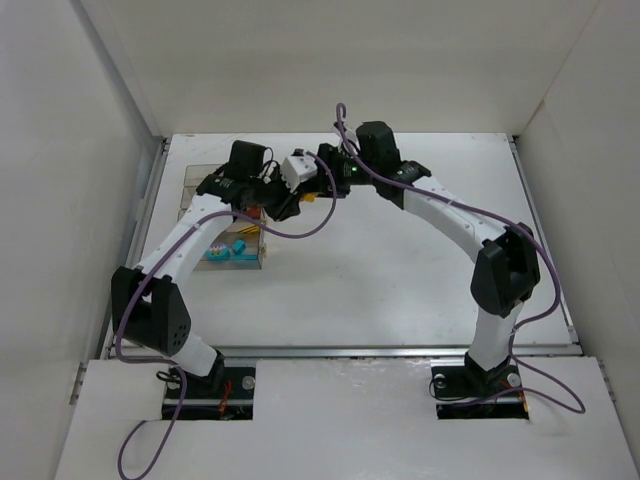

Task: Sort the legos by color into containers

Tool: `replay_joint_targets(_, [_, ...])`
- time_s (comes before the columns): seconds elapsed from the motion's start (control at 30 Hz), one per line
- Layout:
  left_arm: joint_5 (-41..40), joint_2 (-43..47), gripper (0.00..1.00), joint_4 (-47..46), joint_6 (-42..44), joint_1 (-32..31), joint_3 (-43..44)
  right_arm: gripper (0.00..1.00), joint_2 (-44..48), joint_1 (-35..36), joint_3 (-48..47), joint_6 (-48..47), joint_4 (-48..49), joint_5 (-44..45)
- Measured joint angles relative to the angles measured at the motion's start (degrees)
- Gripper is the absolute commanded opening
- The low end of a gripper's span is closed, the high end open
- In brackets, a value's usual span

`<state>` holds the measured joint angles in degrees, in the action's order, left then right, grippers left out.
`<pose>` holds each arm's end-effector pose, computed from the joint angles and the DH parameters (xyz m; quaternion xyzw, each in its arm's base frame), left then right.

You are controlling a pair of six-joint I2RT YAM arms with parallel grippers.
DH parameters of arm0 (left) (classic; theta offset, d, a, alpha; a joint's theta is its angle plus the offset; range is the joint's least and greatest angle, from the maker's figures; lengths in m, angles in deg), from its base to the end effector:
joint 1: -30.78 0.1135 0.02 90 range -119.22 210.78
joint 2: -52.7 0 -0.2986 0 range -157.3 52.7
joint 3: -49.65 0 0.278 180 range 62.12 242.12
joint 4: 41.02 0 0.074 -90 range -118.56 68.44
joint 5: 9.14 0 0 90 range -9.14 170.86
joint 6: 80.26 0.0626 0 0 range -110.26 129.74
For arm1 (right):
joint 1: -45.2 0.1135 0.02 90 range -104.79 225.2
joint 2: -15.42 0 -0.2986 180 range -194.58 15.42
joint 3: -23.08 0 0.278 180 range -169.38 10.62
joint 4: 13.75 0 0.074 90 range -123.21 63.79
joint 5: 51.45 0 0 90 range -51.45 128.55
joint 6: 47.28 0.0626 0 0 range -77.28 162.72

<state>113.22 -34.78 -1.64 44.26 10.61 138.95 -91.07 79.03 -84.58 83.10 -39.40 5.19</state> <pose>0.3501 -0.1643 0.3433 0.5051 0.7087 -0.1950 0.4522 0.3942 0.3056 0.3532 -0.1090 0.8131 0.5052 0.2678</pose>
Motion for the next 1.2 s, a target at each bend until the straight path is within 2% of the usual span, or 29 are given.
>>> replay_joint_targets(0.07, [-0.11,0.0,0.0,-0.02,0.11,0.0,0.0,0.71,0.0,-0.28,0.07,-0.04,-0.02,-0.22])
replay_joint_targets(0.13, [-0.42,0.0,0.0,-0.02,0.17,0.0,0.0,0.71,0.0,-0.55,0.13,-0.11,0.0,-0.39])
replay_joint_targets(0.17, [-0.55,0.0,0.0,-0.07,0.17,0.0,0.0,0.62,0.0,-0.72,0.24,-0.15,0.07,-0.57])
replay_joint_targets(0.27, [-0.96,0.0,0.0,-0.04,0.2,0.0,0.0,0.43,0.0,-1.05,1.01,-0.57,0.35,-1.09])
replay_joint_targets(0.33, [-1.33,0.0,0.0,0.11,0.31,0.0,0.0,0.43,0.02,-1.2,1.62,-0.28,0.35,-1.66])
replay_joint_targets(0.53, [-1.4,0.02,0.0,0.28,0.35,0.0,0.0,0.59,0.04,-1.22,2.32,-0.5,0.39,-2.08])
replay_joint_targets(0.7, [-1.64,0.02,0.0,0.13,0.35,0.0,0.0,0.59,0.09,-1.29,3.32,-0.7,0.42,-2.23])
replay_joint_targets(0.9, [-2.56,0.02,0.0,-0.17,0.35,-0.02,-0.33,0.24,0.87,-1.73,3.98,-0.92,0.39,-2.93])
replay_joint_targets(0.93, [-2.58,0.04,0.0,-0.17,0.35,-0.02,-0.37,0.17,1.01,-1.88,4.13,-0.94,0.42,-2.93])
replay_joint_targets(0.97, [-2.62,0.04,0.0,-0.17,0.35,-0.02,-0.37,0.07,1.05,-2.01,4.2,-1.01,0.39,-2.93])
replay_joint_targets(1.0, [-2.67,0.04,0.0,-0.15,0.35,0.0,-0.37,0.02,1.05,-2.14,4.22,-1.11,0.37,-2.93])
replay_joint_targets(1.2, [-4.37,0.04,0.0,-0.79,-1.01,0.22,-0.37,0.0,1.07,-2.38,4.31,-1.4,0.44,-3.15])
